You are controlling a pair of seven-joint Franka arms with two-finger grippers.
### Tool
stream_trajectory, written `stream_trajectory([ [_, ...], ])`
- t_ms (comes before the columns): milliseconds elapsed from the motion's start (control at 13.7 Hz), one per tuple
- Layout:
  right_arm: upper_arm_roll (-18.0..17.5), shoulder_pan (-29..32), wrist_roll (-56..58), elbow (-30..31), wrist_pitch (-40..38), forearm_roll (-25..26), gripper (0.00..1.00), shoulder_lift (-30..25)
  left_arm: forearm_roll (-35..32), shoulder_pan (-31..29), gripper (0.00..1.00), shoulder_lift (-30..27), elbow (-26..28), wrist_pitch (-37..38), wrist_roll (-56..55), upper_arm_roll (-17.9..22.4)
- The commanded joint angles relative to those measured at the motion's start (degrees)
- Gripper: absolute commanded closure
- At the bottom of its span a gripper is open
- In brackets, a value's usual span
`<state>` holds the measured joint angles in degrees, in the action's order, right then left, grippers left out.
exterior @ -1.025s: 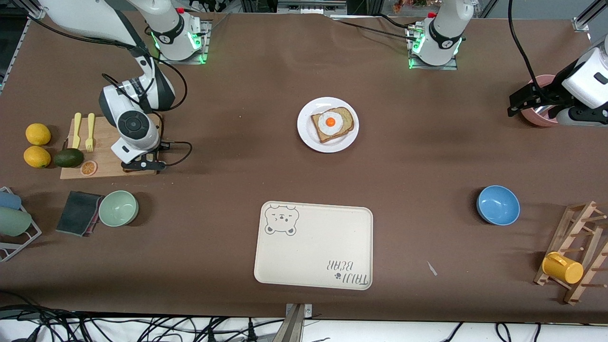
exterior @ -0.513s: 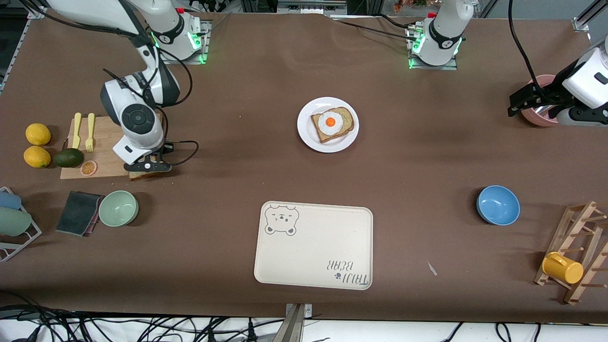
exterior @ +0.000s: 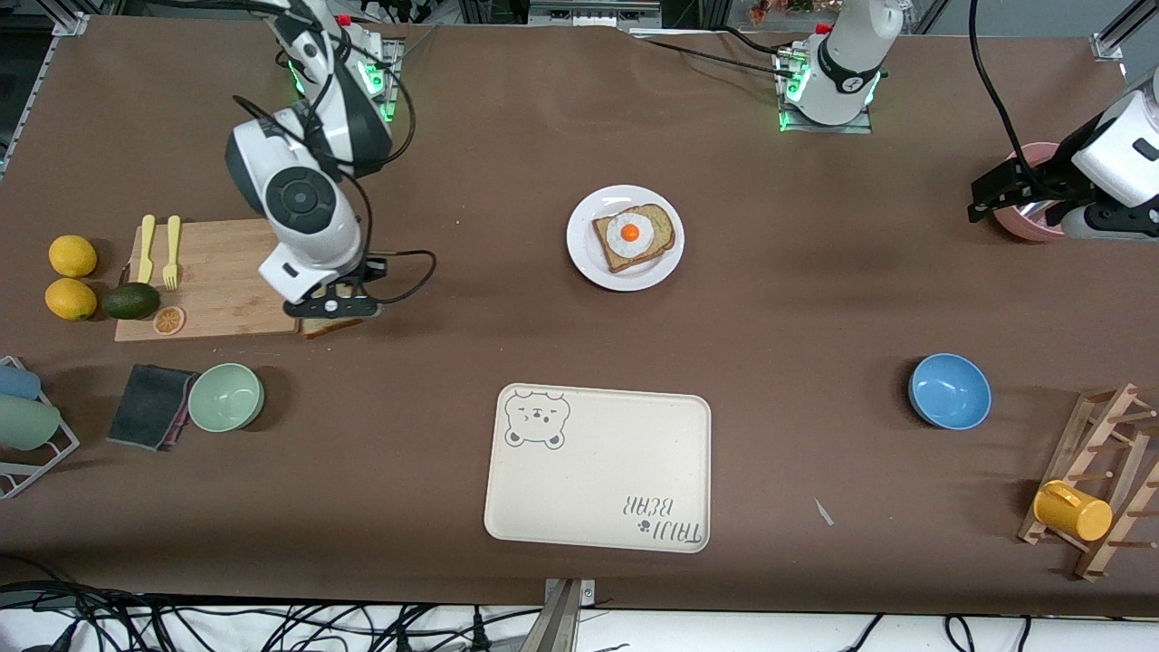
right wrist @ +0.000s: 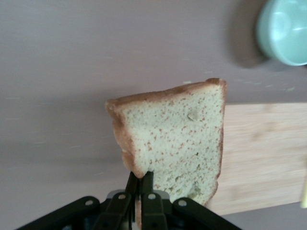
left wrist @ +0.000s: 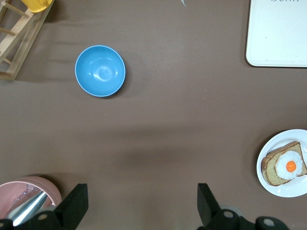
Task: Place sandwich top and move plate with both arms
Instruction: 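Lift the bread slice and carry it over the egg toast plate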
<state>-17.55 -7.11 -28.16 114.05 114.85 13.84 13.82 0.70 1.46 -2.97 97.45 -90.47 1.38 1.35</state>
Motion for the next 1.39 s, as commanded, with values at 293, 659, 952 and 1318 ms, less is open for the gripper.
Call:
stream_trajectory([
  [293,0.06,-16.77,-22.51,-12.34,-3.75,-6.36,1.00,6.29,1.33,-0.32,0.00,0.16,-0.95,0.73,0.47,0.05],
  [659,0.06,-27.50,-39.83,-19.38,-3.66,-9.62,1.00,12.53,1.33,-0.32,0.00,0.16,-0.95,0.73,0.38,0.05],
  [952,-0.03,-34.89,-52.76,-23.86,-2.26,-9.80,1.00,17.72,1.33,-0.32,0.00,0.16,-0.95,0.73,0.29,0.05],
  [1318,0.06,-40.43,-62.00,-28.62,3.97,-9.71,1.00,23.96,1.33,-0.32,0.00,0.51,-1.13,0.73,0.03,0.05],
])
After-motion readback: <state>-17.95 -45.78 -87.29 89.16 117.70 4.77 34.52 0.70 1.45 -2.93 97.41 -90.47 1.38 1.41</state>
